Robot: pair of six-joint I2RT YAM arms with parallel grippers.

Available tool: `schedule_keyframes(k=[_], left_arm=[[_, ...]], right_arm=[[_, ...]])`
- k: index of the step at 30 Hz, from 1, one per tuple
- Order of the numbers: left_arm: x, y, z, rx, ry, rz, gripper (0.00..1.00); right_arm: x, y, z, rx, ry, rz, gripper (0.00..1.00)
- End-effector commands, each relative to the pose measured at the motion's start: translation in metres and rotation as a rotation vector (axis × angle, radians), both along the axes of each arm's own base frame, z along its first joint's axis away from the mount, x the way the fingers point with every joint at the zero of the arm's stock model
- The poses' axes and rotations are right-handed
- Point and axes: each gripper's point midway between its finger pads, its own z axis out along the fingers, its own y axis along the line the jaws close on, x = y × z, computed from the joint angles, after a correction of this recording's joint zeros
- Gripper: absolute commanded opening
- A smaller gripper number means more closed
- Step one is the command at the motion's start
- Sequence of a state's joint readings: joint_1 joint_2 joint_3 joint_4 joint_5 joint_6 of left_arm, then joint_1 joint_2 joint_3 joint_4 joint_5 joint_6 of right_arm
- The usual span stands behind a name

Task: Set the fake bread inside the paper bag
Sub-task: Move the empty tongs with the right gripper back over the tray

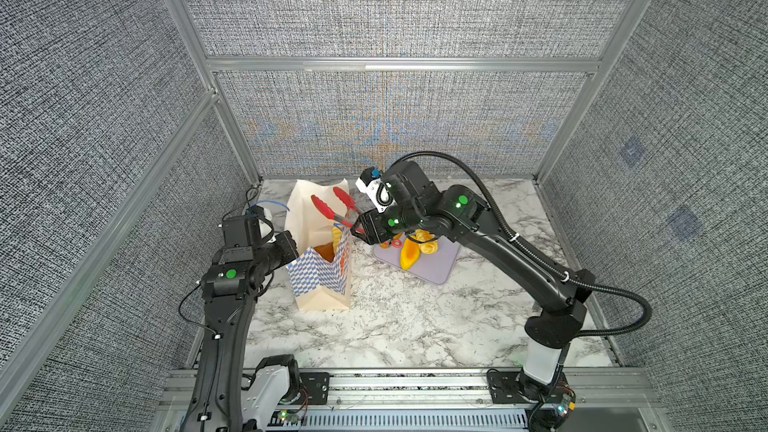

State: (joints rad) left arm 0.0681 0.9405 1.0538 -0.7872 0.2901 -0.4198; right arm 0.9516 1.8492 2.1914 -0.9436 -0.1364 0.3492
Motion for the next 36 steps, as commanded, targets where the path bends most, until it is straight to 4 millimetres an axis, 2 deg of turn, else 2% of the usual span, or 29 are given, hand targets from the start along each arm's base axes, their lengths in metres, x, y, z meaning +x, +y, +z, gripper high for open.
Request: schedule_keyframes(k=[1, 12, 20, 27, 36], left_arm=[[0.003, 0.001, 0.005, 0.003, -0.022, 0.000, 0.04], [0.003, 0.001, 0.006, 0.004, -0.021, 0.000, 0.04], [0.002, 0.001, 0.006, 0.004, -0.021, 0.001, 0.04], [0.002, 0.001, 0.006, 0.004, -0.020, 0.000, 0.04], [0.002, 0.001, 0.006, 0.004, -0.020, 0.002, 0.04]], right_arm=[[0.002, -0.002, 0.009, 0.006, -0.037, -0.004, 0.59], [0.009, -0.020, 0.031, 0.016, -0.107, -0.053, 0.59], [0.018, -0.043, 0.038, 0.016, -0.128, -0.107, 0.59], [0.031, -0.073, 0.033, 0.012, -0.116, -0.175, 0.59], [0.050, -0.117, 0.013, 0.010, -0.059, -0.278, 0.59]])
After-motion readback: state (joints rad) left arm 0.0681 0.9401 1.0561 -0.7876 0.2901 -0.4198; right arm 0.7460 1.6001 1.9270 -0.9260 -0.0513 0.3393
